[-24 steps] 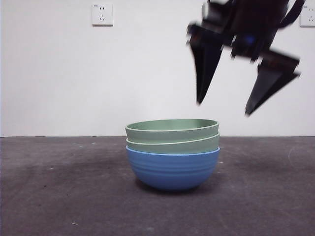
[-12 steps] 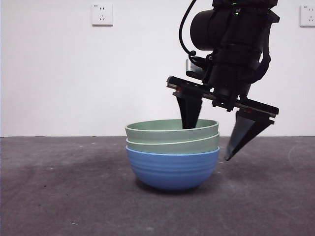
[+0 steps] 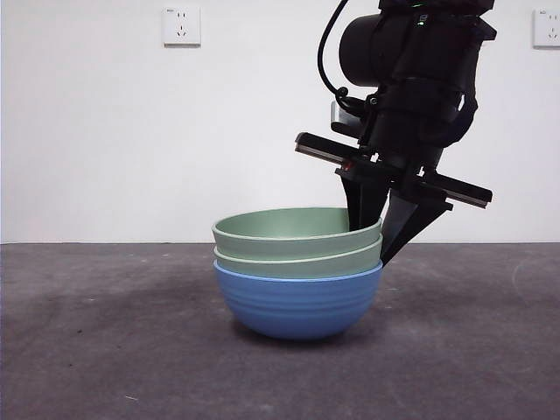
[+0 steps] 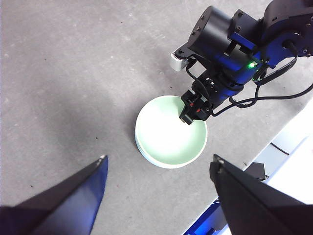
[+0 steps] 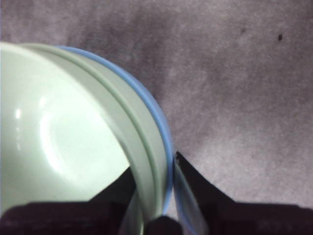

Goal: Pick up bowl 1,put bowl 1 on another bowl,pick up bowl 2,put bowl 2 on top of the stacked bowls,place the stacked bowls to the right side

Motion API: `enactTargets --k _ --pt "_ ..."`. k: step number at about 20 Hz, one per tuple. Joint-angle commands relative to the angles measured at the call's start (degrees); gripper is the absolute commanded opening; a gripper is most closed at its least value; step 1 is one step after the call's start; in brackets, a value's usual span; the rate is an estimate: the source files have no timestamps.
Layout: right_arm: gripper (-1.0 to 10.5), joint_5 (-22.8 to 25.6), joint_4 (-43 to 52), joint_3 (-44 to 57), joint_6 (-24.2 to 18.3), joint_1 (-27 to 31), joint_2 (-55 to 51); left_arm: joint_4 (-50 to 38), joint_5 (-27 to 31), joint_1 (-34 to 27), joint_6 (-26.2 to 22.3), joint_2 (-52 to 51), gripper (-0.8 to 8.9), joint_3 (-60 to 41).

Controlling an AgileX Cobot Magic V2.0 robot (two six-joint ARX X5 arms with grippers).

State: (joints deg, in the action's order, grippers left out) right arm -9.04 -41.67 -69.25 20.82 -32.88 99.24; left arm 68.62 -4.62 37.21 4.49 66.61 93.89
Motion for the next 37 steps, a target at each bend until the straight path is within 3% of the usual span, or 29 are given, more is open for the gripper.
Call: enactTargets --k 1,6,21,33,36,37 --pt "-0.1 -0.07 -0.76 0.74 -0.85 -0.17 0.76 0.11 0.04 0.22 -0.7 -0.07 3.54 0.13" --pt "-0.1 0.0 -0.79 0.72 -2.54 2.27 -3.19 0.46 0.04 0.22 -1.31 -0.07 3.54 0.13" --pt "-0.1 0.0 0.74 0.74 -10.34 25.11 -4.39 0.37 0.04 0.22 -1.25 -0.07 3.54 0.13" --pt "0.1 0.07 1.07 0.74 -12.37 26.18 -0.63 0.04 0.04 0.22 -1.01 -0.07 3.54 0.13" --pt "2.3 0.09 0.5 0.74 -12.35 26.18 -0.61 0.07 0.02 0.22 -1.01 -0.07 3.54 0.13" --pt "2.4 0.07 0.5 0.74 -12.35 26.18 -0.61 0.07 0.02 0.22 -0.9 -0.07 3.54 0.13"
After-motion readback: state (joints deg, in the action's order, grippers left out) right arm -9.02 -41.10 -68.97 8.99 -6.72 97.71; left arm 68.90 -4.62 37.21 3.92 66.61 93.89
